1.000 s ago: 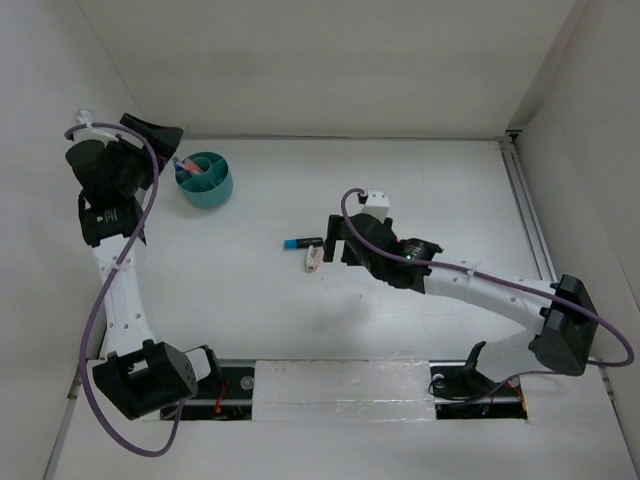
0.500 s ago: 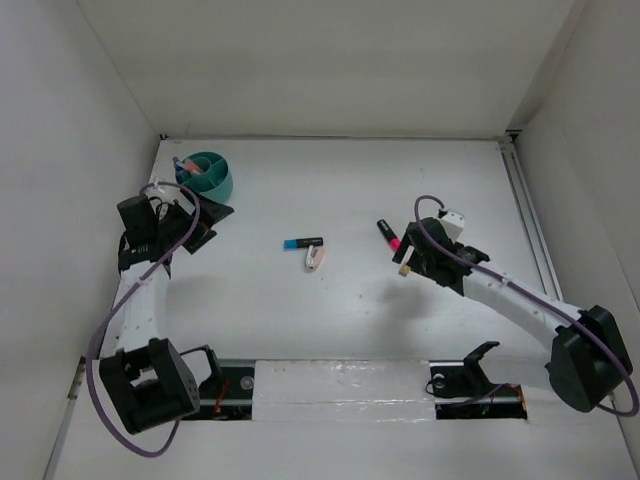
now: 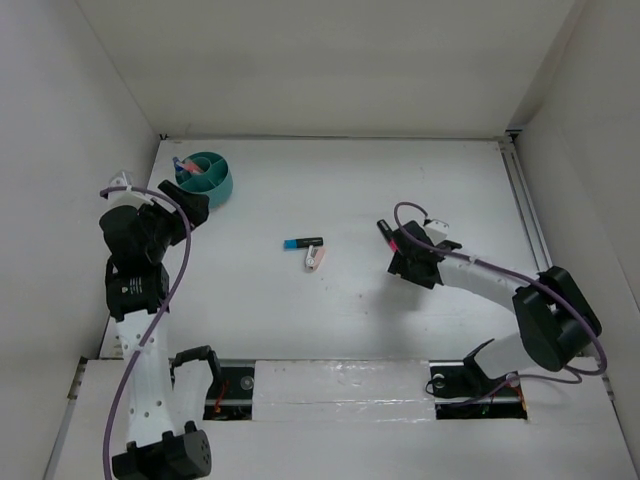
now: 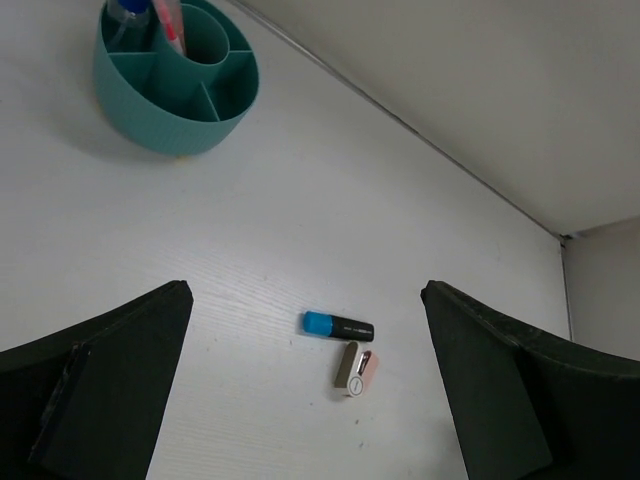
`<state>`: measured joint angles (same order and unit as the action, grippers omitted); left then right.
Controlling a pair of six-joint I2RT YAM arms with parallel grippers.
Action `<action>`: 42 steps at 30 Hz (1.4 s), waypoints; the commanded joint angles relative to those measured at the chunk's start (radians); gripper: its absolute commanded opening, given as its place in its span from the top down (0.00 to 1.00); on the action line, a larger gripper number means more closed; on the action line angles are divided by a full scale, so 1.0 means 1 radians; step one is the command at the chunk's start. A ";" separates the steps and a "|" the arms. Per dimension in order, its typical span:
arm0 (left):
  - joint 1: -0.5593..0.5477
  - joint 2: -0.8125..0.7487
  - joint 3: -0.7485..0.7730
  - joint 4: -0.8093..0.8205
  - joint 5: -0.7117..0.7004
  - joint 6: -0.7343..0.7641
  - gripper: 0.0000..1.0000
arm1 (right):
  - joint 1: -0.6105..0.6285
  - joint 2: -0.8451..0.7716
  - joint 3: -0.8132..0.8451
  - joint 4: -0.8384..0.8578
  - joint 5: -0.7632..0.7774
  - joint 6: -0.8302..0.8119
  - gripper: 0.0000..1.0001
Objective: Sort the stationery into containers
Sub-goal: Pick up the stationery from the center of the board.
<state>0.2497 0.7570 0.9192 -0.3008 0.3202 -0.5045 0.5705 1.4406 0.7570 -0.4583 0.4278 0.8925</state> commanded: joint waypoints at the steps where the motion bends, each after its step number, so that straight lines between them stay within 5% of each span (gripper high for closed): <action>1: -0.003 -0.001 0.007 -0.023 -0.024 0.015 0.00 | 0.012 0.014 0.056 0.010 0.035 0.048 0.30; 5: -0.003 0.008 0.007 -0.023 0.006 0.015 0.00 | 0.012 0.061 0.077 0.010 0.045 0.048 0.39; 22: -0.003 0.008 -0.002 -0.014 0.029 0.015 0.00 | 0.023 0.138 0.145 -0.029 0.054 0.048 0.46; 33: -0.003 0.027 -0.002 -0.014 0.029 0.024 0.00 | 0.014 0.147 0.154 -0.039 0.043 0.017 0.74; 37: -0.003 0.027 -0.002 -0.014 0.029 0.024 0.00 | 0.005 0.147 0.154 -0.039 0.034 0.017 1.00; 42: -0.003 0.045 -0.002 -0.002 0.063 0.024 0.00 | 0.034 0.103 0.154 -0.014 0.023 -0.013 1.00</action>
<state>0.2493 0.7982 0.9165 -0.3340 0.3492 -0.4942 0.5846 1.5845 0.8764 -0.4881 0.4561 0.9031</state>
